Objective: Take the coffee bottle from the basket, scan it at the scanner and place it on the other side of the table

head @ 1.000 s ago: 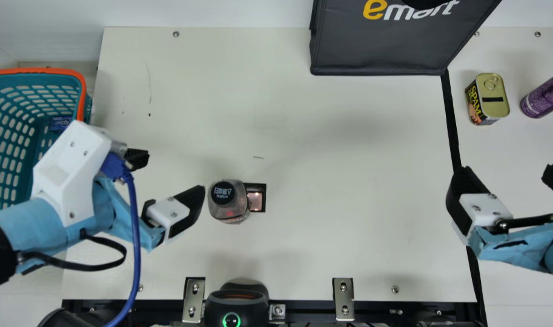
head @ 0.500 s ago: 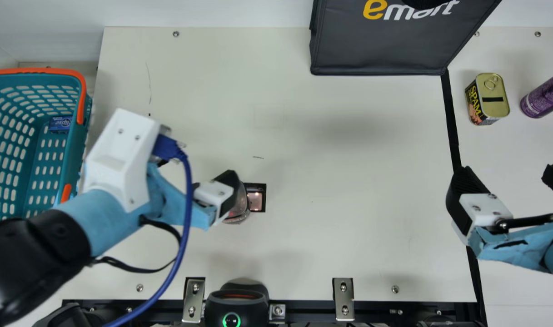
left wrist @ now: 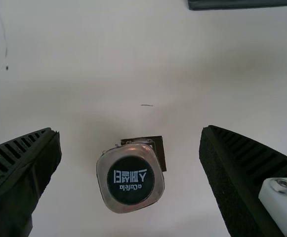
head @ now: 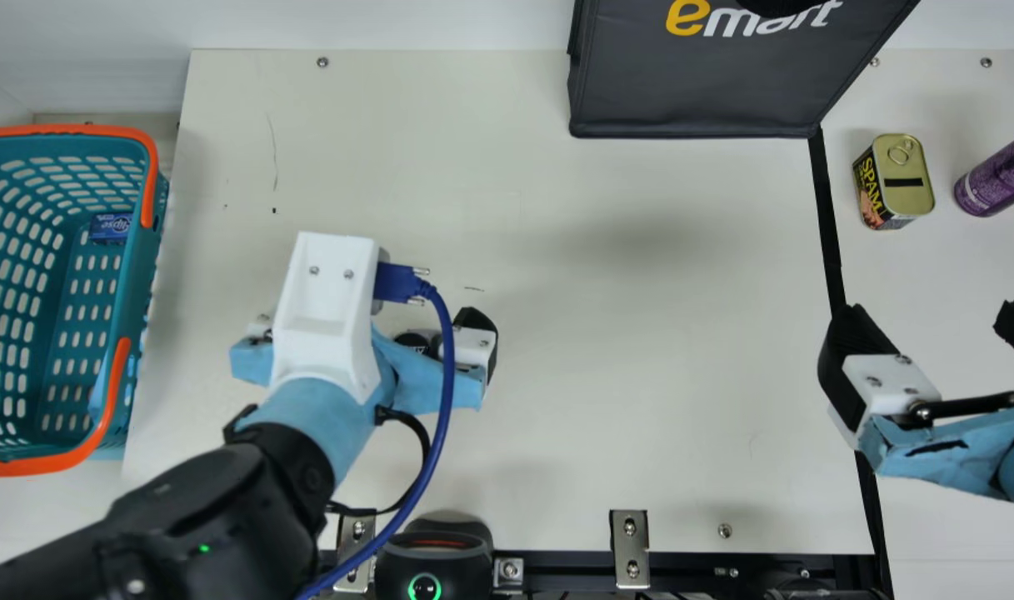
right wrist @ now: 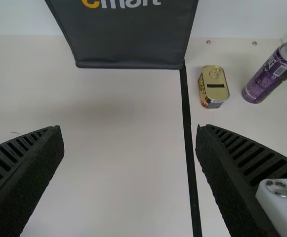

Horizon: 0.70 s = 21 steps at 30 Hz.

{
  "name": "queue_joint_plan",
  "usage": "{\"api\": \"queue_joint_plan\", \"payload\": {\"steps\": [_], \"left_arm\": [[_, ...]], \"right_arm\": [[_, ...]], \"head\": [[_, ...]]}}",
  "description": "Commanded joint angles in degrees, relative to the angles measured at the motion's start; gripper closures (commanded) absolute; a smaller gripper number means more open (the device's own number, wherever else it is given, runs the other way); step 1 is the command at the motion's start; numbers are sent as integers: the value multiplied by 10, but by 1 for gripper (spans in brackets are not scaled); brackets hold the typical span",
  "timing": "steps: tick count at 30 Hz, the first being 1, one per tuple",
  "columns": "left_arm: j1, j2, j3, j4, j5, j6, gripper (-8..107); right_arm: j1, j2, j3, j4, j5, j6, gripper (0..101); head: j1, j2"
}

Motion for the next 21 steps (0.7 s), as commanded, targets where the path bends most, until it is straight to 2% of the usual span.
{"api": "queue_joint_plan", "payload": {"steps": [1, 10, 20, 21], "left_arm": [[-4, 5, 9, 9, 2, -46, 9], [-17, 23, 51, 16, -8, -105, 9], [-29, 37, 67, 16, -17, -132, 9], [-31, 39, 68, 17, -18, -134, 16]], "right_arm": [[0, 0, 0, 0, 0, 0, 6], [0, 0, 0, 0, 0, 0, 6], [0, 0, 0, 0, 0, 0, 6], [0, 0, 0, 0, 0, 0, 6]], "head": [[-17, 1], [-17, 1], [-17, 1], [-17, 1]]}}
